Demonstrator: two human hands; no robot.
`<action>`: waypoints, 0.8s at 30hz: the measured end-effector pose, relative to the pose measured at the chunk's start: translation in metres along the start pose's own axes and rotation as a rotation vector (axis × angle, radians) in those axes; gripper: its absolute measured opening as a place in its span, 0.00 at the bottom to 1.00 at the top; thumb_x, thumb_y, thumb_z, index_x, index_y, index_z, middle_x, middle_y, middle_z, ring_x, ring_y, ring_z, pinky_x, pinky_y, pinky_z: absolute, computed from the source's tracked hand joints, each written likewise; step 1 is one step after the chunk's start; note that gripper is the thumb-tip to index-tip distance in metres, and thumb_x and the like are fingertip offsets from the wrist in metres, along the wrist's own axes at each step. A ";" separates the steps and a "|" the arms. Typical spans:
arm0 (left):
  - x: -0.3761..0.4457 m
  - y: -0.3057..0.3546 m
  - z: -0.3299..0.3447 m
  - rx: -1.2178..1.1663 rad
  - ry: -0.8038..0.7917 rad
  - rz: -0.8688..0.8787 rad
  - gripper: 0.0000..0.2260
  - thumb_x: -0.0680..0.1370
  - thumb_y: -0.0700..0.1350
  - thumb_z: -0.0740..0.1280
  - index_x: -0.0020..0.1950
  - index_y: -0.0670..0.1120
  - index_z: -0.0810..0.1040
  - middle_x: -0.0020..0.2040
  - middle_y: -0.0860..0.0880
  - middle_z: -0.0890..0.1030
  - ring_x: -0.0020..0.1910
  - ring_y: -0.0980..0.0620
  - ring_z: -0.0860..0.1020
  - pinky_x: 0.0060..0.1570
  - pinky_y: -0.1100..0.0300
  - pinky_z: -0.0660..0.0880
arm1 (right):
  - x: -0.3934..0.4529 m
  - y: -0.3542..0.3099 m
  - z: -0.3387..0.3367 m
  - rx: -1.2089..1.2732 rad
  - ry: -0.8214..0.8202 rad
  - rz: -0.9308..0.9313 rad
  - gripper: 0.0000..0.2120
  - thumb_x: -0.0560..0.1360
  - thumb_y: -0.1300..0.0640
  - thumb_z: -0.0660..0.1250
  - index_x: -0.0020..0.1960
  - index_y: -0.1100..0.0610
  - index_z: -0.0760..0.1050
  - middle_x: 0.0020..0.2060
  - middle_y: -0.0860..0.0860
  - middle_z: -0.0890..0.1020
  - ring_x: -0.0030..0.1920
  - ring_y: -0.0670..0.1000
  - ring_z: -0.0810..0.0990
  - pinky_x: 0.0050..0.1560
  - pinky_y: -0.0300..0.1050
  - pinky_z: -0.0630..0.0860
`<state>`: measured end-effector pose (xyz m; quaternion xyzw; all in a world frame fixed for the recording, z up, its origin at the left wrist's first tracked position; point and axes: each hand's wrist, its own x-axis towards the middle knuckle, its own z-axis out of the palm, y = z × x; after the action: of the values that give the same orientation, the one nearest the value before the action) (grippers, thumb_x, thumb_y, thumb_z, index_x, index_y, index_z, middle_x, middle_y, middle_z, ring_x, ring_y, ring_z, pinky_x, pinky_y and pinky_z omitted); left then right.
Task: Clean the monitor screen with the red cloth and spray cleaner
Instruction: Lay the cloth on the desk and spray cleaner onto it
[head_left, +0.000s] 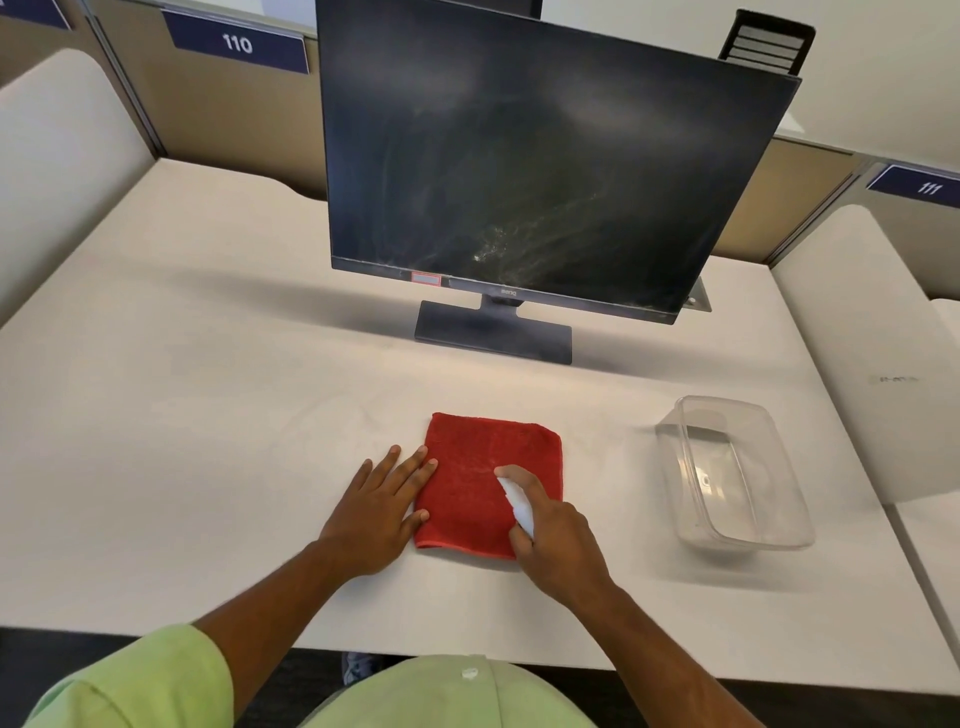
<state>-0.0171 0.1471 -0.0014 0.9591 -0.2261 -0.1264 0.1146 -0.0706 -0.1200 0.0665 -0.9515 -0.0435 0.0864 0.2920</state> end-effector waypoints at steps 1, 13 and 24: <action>0.000 0.000 0.000 0.002 0.000 -0.001 0.29 0.82 0.63 0.46 0.80 0.59 0.38 0.81 0.58 0.41 0.81 0.50 0.39 0.78 0.48 0.44 | -0.001 0.002 0.001 -0.012 -0.016 -0.008 0.36 0.77 0.57 0.64 0.77 0.30 0.55 0.44 0.44 0.85 0.35 0.45 0.81 0.39 0.36 0.79; 0.000 -0.001 0.002 -0.028 0.012 -0.001 0.29 0.83 0.62 0.48 0.81 0.59 0.39 0.82 0.58 0.41 0.81 0.51 0.39 0.78 0.48 0.44 | -0.030 0.049 -0.012 -0.059 0.025 0.019 0.35 0.79 0.61 0.65 0.77 0.33 0.58 0.48 0.36 0.82 0.34 0.39 0.79 0.38 0.25 0.71; 0.005 0.003 -0.002 -0.143 0.002 -0.050 0.34 0.82 0.61 0.54 0.81 0.56 0.38 0.82 0.57 0.46 0.82 0.49 0.44 0.78 0.47 0.45 | -0.017 0.065 -0.030 0.744 0.140 0.385 0.31 0.81 0.63 0.68 0.73 0.38 0.59 0.41 0.59 0.82 0.30 0.55 0.80 0.35 0.49 0.81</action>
<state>-0.0137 0.1425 0.0007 0.9539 -0.1924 -0.1440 0.1797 -0.0799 -0.1922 0.0570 -0.7756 0.1892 0.0846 0.5962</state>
